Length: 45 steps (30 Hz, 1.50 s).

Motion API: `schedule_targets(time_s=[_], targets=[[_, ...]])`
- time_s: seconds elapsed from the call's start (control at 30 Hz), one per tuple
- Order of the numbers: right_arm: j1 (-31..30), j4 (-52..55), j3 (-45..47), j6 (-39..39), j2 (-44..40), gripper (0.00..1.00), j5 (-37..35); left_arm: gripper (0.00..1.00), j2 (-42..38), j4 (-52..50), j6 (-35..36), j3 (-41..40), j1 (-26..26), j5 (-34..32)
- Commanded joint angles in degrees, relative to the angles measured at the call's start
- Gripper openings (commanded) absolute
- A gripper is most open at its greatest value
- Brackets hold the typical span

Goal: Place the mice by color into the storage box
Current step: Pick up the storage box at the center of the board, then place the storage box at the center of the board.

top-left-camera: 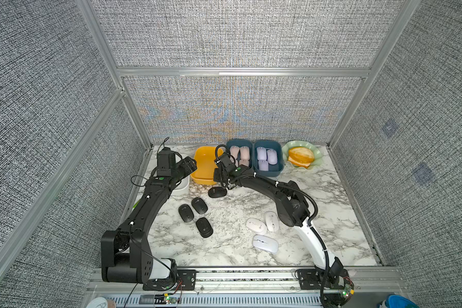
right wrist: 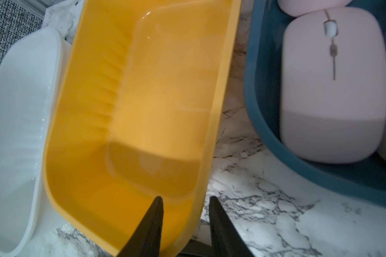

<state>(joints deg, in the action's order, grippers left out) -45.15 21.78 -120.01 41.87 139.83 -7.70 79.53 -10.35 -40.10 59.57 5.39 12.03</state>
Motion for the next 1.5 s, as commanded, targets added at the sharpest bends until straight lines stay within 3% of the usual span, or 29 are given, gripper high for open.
schedule_targets(time_s=[0.0, 0.27, 0.53, 0.77, 1.03, 1.2, 1.47], targets=[[-0.03, -0.49, 0.03, 2.3, 0.03, 0.29, -2.63, 0.79, -0.31, 0.63, 0.0, 0.01, -0.19, 0.02], [-0.13, -3.29, 3.94, 3.76, -2.34, 0.14, -4.4, 0.79, -0.07, 0.77, -0.43, -0.07, -0.41, 1.33], [-0.12, -6.98, 7.77, 4.62, -5.22, 0.12, -4.43, 0.79, -0.66, 1.3, -0.73, -0.42, -0.65, 1.6], [-0.13, -9.84, 9.01, 4.48, -8.19, 0.01, -3.92, 0.79, -0.48, 1.37, -0.68, -0.51, -0.81, 1.59], [-0.28, -9.7, 11.23, 2.29, -13.89, 0.0, -4.91, 0.79, -1.32, 1.05, -0.49, -0.07, -1.13, 1.59], [-0.47, -10.78, 18.86, 0.61, -20.61, 0.0, -5.73, 0.79, -2.68, 1.64, -0.74, -0.77, -1.51, 1.29], [-1.08, -11.39, 38.89, -0.68, -37.01, 0.0, -8.33, 0.79, -3.93, 2.54, -1.82, -1.55, -1.6, 3.0]])
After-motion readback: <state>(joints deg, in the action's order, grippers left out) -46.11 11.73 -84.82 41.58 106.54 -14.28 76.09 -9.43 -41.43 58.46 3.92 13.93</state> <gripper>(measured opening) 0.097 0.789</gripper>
